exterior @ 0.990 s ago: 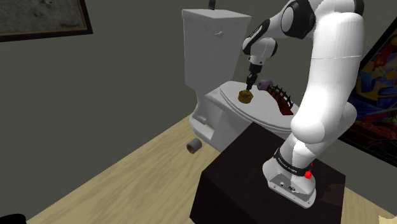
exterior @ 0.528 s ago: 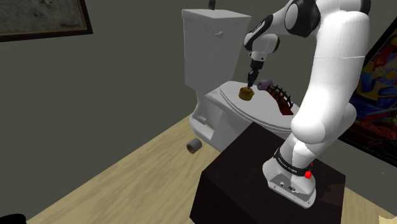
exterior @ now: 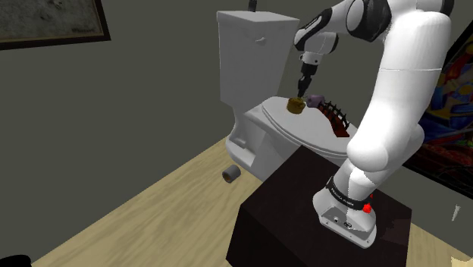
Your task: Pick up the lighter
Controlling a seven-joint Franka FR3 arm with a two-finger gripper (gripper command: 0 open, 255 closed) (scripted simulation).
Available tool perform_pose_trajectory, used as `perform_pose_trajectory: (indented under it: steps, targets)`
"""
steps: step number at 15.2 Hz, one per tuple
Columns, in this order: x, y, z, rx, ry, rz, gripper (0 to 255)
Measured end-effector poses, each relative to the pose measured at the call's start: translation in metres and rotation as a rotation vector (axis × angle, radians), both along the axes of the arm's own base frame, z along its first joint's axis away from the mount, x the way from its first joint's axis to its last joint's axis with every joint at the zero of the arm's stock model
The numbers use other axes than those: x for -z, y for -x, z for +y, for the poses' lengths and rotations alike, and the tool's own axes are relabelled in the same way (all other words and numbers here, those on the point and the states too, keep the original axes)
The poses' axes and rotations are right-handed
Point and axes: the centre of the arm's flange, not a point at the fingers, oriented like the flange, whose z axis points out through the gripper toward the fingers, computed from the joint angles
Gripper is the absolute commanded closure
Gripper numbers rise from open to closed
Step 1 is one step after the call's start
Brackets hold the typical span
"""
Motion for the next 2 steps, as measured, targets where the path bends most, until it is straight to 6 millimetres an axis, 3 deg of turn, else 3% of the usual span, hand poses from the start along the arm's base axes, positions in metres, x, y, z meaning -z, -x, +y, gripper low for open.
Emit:
perform_pose_trajectory:
  steps: [2]
  targets:
    - [-0.0081, 0.0004, 0.0016, 0.000, 0.000, 0.000, 255]
